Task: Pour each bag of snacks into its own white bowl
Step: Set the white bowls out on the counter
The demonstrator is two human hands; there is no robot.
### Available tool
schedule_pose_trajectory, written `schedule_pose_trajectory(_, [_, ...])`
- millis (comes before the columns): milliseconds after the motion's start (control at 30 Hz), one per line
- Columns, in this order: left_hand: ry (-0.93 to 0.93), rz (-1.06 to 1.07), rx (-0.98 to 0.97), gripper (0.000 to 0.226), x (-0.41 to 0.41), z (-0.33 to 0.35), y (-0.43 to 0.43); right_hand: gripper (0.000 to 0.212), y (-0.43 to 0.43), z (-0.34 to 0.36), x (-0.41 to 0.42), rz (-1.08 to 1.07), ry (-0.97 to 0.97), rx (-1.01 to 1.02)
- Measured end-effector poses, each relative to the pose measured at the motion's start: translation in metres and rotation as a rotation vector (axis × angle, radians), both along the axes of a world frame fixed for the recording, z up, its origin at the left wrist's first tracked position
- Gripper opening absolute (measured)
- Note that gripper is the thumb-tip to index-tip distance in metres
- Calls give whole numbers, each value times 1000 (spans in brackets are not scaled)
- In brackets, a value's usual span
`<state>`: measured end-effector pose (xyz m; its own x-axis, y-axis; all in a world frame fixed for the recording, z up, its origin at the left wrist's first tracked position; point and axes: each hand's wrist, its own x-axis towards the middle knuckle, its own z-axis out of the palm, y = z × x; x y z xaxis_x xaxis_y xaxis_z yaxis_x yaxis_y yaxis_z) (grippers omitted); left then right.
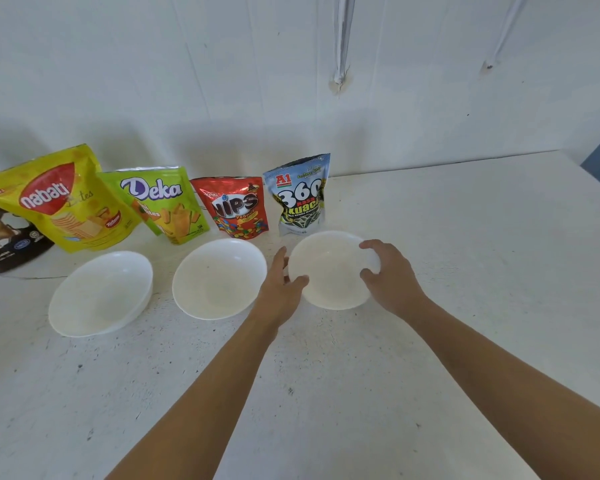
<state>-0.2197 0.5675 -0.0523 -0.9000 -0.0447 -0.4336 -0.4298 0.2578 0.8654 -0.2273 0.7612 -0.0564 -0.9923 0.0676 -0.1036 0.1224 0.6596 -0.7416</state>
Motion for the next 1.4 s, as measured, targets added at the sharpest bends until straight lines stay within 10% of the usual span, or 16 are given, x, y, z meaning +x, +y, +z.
schedule_pose_trajectory(200, [-22, -94, -61, 63, 5, 38, -24, 27, -22, 43, -1, 44, 205, -65])
schedule_pose_trajectory(467, [446, 123, -148, 7, 33, 114, -123, 10, -116, 122, -3, 210, 295, -314])
schedule_pose_trajectory(767, [683, 517, -230, 21, 106, 172, -292, 7, -287, 157, 21, 528, 331, -538])
schedule_pose_trajectory(1200, [369, 641, -666, 16, 210, 92, -525, 8, -529, 97, 79, 804, 228, -372])
schedule_pose_trajectory(1400, [118, 571, -474, 29, 218, 49, -556, 28, -577, 54, 86, 766, -18, -155])
